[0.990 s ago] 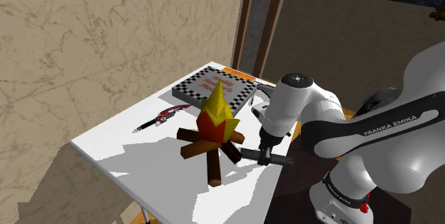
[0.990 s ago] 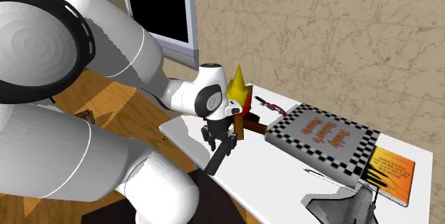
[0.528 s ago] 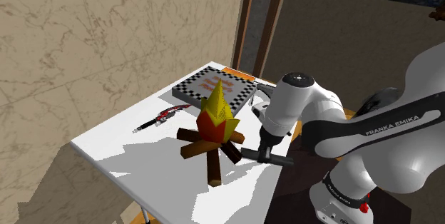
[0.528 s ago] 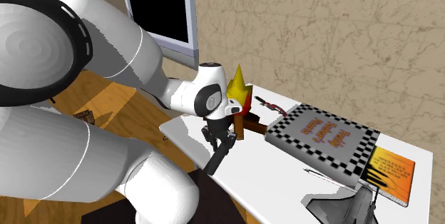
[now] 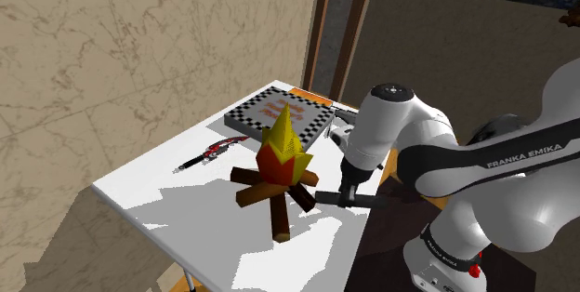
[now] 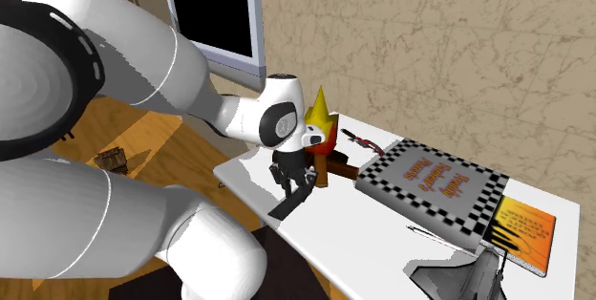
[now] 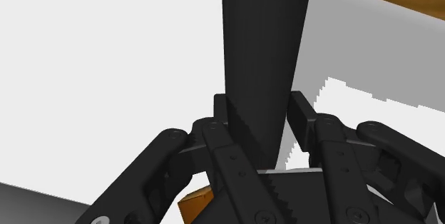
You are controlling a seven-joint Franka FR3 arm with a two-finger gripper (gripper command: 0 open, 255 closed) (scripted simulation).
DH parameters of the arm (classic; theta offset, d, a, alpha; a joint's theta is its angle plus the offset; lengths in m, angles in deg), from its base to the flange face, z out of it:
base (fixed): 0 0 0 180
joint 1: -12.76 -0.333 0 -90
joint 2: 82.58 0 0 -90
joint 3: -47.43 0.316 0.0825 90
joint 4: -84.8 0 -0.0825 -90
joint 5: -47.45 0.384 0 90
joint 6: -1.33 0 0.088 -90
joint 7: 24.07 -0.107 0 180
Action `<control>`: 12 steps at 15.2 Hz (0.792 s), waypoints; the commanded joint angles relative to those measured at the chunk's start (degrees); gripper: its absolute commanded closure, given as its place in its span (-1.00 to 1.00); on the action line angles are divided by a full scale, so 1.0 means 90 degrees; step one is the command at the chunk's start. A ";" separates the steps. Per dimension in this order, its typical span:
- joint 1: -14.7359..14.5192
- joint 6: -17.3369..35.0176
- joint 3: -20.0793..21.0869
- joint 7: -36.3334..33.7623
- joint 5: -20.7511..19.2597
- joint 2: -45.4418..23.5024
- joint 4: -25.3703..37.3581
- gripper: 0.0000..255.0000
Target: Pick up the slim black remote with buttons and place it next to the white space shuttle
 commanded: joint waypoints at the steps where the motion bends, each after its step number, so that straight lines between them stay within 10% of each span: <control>1: -0.0005 -0.0261 -0.0037 0.0020 -0.0008 0.0163 0.0100 1.00; 12: -0.0002 -0.1502 -0.0203 0.0115 -0.0083 0.0755 0.0756 1.00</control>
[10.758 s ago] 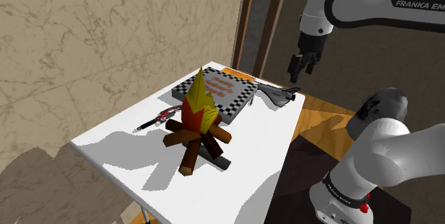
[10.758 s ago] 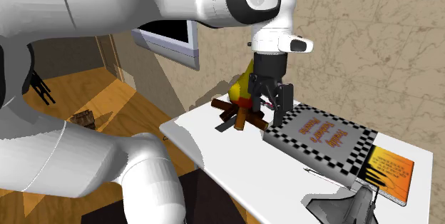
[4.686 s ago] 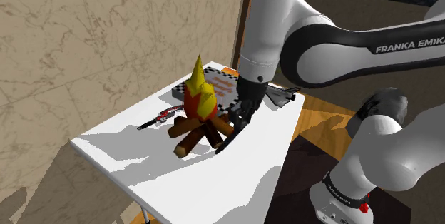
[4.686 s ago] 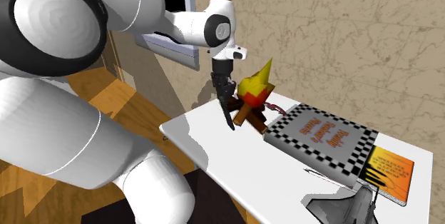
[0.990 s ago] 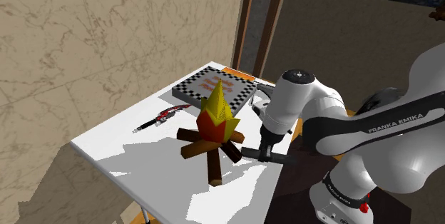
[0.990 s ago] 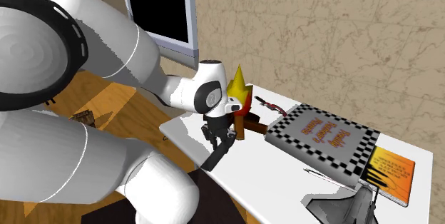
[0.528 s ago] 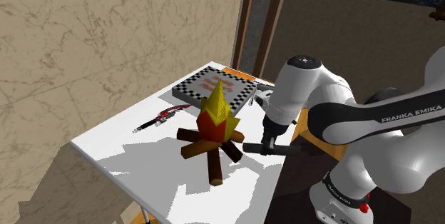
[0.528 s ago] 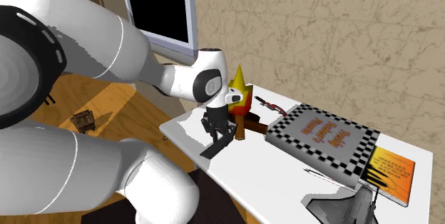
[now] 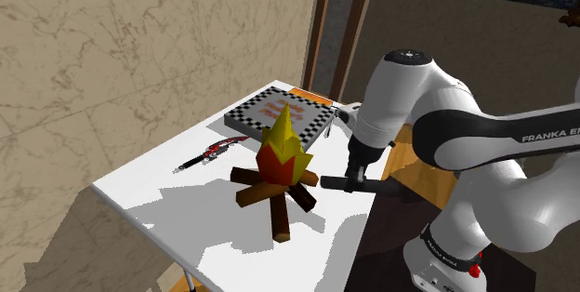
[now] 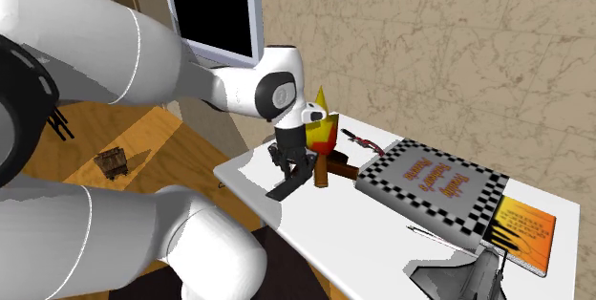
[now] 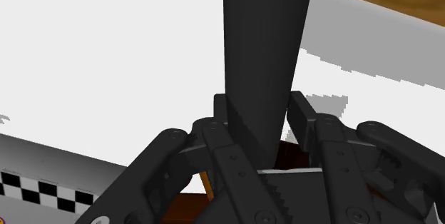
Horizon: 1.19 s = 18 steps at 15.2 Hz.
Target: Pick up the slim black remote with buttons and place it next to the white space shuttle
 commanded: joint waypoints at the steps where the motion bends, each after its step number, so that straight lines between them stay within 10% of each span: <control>1: 0.0011 -0.0197 -0.0027 0.0017 -0.0020 0.0054 0.0141 1.00; 18: 0.0292 -0.1541 -0.0645 0.0584 -0.0453 0.0576 0.0984 1.00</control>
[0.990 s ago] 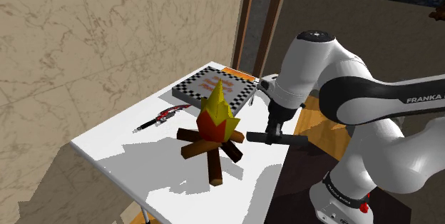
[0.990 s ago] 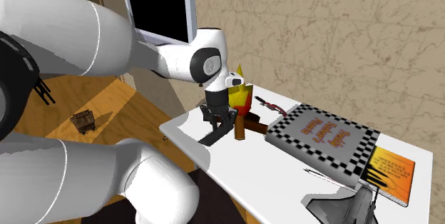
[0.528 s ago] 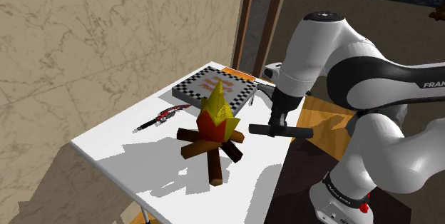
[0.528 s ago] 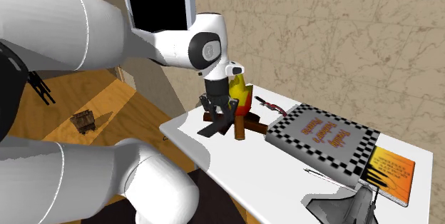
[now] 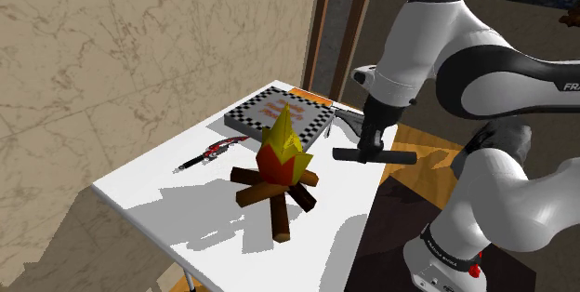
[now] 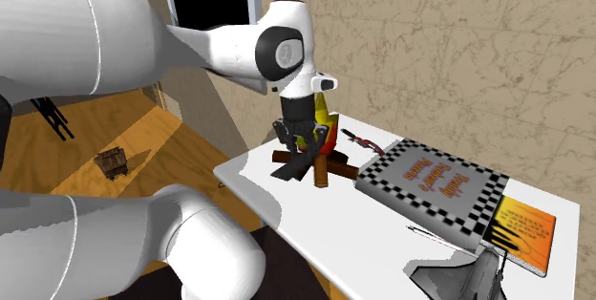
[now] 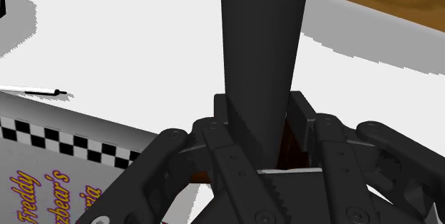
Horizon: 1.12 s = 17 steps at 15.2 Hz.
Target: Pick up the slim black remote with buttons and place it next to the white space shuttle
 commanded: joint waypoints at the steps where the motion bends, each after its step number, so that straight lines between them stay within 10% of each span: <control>1: 0.0153 -0.0009 -0.0290 0.0307 -0.0214 0.0132 -0.0110 1.00; 9: 0.0878 0.0032 -0.1545 0.1599 -0.1179 0.0302 -0.0212 1.00; 17: 0.0917 0.0747 -0.1615 0.1542 -0.1268 0.0236 -0.0862 1.00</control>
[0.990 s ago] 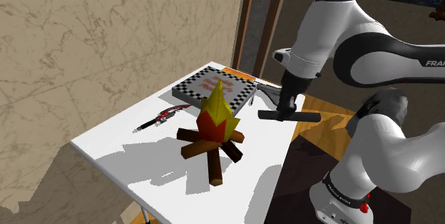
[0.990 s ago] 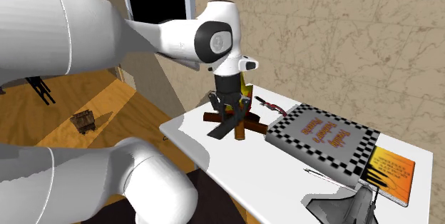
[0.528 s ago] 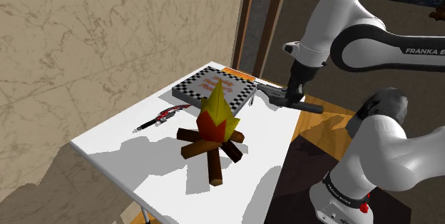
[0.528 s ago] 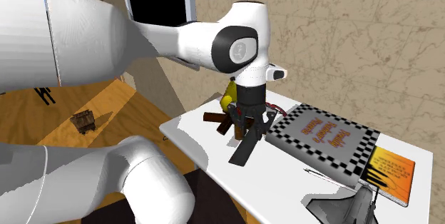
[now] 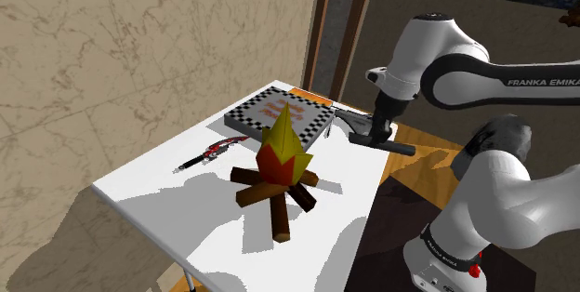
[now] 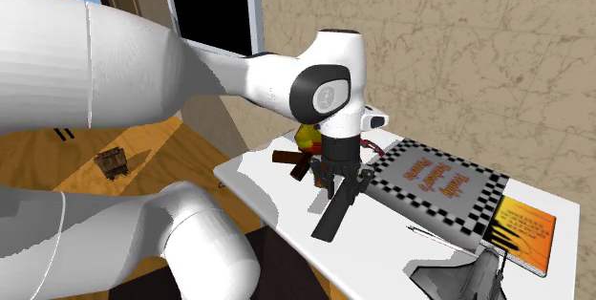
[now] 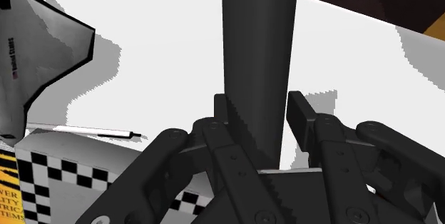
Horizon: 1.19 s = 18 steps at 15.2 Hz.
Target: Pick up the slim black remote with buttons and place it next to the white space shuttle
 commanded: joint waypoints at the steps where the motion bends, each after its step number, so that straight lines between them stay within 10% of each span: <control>1: -0.0005 0.0200 0.0005 -0.0043 -0.0008 -0.0032 -0.0167 1.00; 18: 0.0125 0.2073 -0.0157 -0.0197 -0.0284 -0.0790 -0.1289 1.00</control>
